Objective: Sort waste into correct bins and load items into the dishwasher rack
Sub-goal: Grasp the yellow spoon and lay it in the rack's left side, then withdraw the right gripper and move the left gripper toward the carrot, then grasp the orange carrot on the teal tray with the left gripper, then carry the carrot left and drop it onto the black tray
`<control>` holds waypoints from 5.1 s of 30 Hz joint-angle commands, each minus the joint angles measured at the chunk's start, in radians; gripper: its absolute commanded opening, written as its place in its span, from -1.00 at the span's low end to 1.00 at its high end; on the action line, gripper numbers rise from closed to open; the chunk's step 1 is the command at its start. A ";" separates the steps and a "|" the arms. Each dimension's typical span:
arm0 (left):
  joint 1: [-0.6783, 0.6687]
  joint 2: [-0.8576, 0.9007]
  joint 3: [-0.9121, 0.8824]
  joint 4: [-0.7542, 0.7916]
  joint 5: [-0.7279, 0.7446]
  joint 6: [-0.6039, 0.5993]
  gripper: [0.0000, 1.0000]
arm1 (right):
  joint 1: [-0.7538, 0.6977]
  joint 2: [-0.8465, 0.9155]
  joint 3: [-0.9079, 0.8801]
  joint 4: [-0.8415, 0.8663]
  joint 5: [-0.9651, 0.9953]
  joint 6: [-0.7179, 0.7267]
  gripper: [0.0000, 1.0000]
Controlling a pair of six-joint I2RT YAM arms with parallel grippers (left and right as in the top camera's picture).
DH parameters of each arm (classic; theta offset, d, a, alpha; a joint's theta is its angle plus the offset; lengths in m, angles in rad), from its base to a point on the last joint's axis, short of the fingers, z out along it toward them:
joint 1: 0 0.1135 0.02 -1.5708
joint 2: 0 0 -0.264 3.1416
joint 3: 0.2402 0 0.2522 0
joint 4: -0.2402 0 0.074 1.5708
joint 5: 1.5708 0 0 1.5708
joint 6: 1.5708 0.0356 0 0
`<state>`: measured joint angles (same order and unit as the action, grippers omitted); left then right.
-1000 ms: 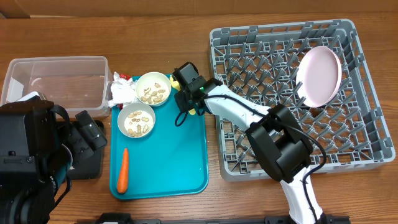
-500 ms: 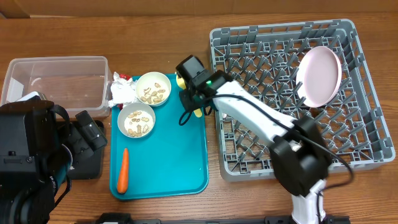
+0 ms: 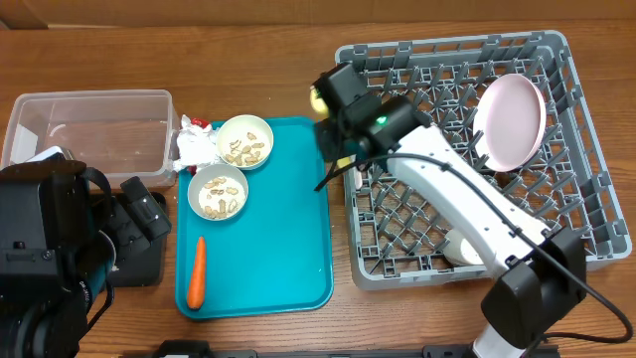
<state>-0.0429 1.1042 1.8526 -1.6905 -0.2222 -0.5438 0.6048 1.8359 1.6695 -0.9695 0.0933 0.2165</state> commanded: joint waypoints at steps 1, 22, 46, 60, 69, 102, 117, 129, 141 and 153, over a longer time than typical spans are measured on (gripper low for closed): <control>0.007 -0.005 0.007 0.002 -0.023 0.013 1.00 | -0.063 -0.003 -0.021 -0.002 0.013 0.020 -0.85; 0.007 -0.005 0.007 0.002 -0.021 0.013 1.00 | -0.097 -0.123 -0.038 -0.023 -0.134 0.001 0.19; -0.024 0.176 -0.195 0.109 0.252 0.215 1.00 | -0.182 -0.390 -0.037 -0.059 -0.164 0.174 0.28; -0.154 0.439 -0.349 0.211 0.223 0.206 0.49 | -0.443 -0.727 -0.037 -0.110 -0.149 0.196 1.00; -0.176 0.431 -0.503 0.224 0.190 0.166 0.40 | -0.443 -0.713 -0.038 -0.152 -0.147 0.196 1.00; -0.132 0.249 -1.172 0.742 0.014 -0.169 0.63 | -0.443 -0.702 -0.038 -0.193 -0.147 0.196 1.00; -0.133 0.250 -1.173 0.788 -0.024 -0.098 0.59 | -0.443 -0.666 -0.038 -0.186 -0.147 0.196 1.00; -0.133 0.251 -1.264 0.914 0.032 -0.099 0.56 | -0.443 -0.666 -0.038 -0.185 -0.146 0.196 1.00; -0.133 0.250 -1.263 0.895 0.085 -0.098 -0.64 | -0.444 -0.667 -0.038 -0.184 -0.146 0.196 1.00; -0.133 0.234 -1.063 0.678 -0.021 -0.099 -0.92 | -0.443 -0.667 -0.038 -0.185 -0.146 0.196 1.00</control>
<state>-0.1814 1.3510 0.6971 -0.9733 -0.1658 -0.6468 0.1642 1.1728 1.6215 -1.1614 -0.0624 0.4179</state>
